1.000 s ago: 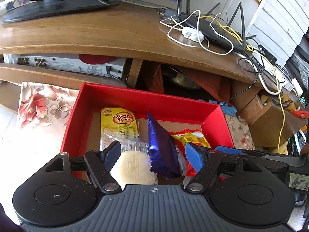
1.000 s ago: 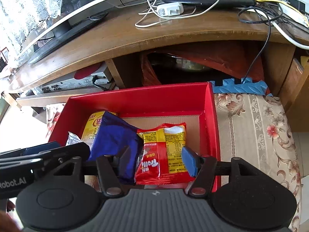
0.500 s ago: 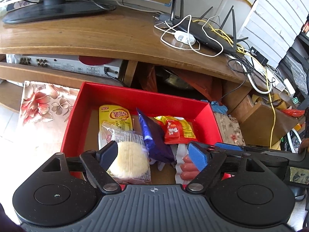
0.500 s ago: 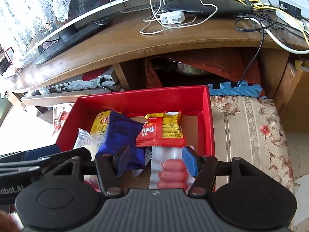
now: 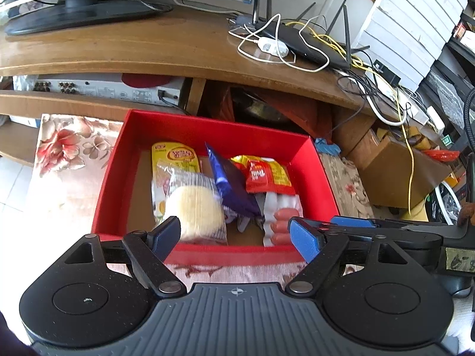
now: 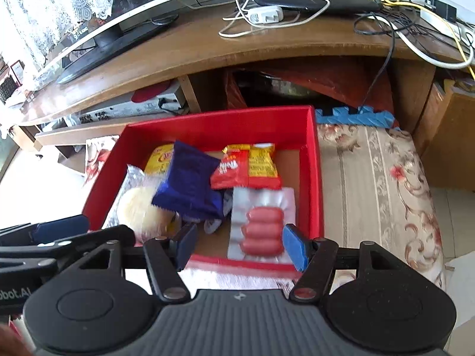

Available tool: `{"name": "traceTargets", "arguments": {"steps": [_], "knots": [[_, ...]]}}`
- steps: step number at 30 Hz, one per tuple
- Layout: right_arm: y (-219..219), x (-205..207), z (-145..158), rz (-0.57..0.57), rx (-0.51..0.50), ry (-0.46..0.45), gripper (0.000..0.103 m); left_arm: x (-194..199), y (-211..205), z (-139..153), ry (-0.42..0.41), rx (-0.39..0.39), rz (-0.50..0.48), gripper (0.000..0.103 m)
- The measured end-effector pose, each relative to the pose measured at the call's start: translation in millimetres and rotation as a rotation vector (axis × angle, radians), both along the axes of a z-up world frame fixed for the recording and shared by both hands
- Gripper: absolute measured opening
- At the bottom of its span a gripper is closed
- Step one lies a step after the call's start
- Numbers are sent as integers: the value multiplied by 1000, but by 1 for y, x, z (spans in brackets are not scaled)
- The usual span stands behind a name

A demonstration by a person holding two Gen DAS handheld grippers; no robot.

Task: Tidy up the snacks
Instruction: 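Move both open tools back toward the remaining snacks on the cover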

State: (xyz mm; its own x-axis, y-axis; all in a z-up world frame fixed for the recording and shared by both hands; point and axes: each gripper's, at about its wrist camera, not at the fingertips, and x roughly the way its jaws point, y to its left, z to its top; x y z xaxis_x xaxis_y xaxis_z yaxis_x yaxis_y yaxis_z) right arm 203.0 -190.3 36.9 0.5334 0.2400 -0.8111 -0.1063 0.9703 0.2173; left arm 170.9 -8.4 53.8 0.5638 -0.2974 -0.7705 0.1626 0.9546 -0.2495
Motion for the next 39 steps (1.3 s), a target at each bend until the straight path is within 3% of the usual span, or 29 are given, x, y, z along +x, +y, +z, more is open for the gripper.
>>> {"name": "traceTargets", "arguments": {"steps": [14,20,26,39], "knots": [[-18,-39,1,-14,-3,10,62,-31,-9,-20,76,12,-70,86],[-29,-49,-11,-23,-22,62,62,-37,-27,-41,157,-3,-148,86],[-35,-52,-21,-23,-25,94,63,-39,-50,-60,212,44,-236,88],[-34,-46,-32,-8,-34,128,64,-35,-70,-94,264,118,-273,87]]}}
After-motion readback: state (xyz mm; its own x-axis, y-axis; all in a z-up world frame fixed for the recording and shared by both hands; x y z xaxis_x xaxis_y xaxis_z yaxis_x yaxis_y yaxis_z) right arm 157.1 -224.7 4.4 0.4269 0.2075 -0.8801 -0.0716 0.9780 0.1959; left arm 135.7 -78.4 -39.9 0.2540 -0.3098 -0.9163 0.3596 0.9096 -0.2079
